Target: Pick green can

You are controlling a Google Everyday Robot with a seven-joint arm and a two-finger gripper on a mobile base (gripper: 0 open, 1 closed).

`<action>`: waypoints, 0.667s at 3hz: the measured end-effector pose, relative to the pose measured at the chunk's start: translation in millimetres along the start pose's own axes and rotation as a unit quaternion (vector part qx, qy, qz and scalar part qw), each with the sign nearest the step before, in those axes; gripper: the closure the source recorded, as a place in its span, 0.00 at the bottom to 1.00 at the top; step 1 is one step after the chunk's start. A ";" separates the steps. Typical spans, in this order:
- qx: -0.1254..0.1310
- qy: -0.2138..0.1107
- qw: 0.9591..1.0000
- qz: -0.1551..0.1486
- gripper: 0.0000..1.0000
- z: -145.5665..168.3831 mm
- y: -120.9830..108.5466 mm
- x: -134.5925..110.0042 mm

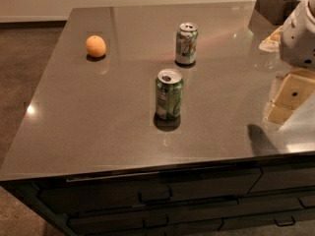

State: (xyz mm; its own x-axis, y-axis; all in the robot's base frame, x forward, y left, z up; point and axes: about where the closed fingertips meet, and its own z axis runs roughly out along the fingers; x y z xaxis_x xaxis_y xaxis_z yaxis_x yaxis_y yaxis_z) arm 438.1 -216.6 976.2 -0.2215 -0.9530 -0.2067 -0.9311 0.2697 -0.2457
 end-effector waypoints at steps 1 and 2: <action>0.000 0.000 1.000 0.000 0.00 0.0 0.0 0.0; 0.001 -0.019 1.000 -0.020 0.00 0.0 -6.6 -17.8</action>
Offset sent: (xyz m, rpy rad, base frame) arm 0.0100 0.0154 0.0021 0.0209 -0.0024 0.0619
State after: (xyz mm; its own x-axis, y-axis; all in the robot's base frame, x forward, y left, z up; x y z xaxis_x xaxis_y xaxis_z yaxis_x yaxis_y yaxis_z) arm 448.2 -201.5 981.5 -0.1733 -0.9571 -0.2324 -0.9383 0.2321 -0.2564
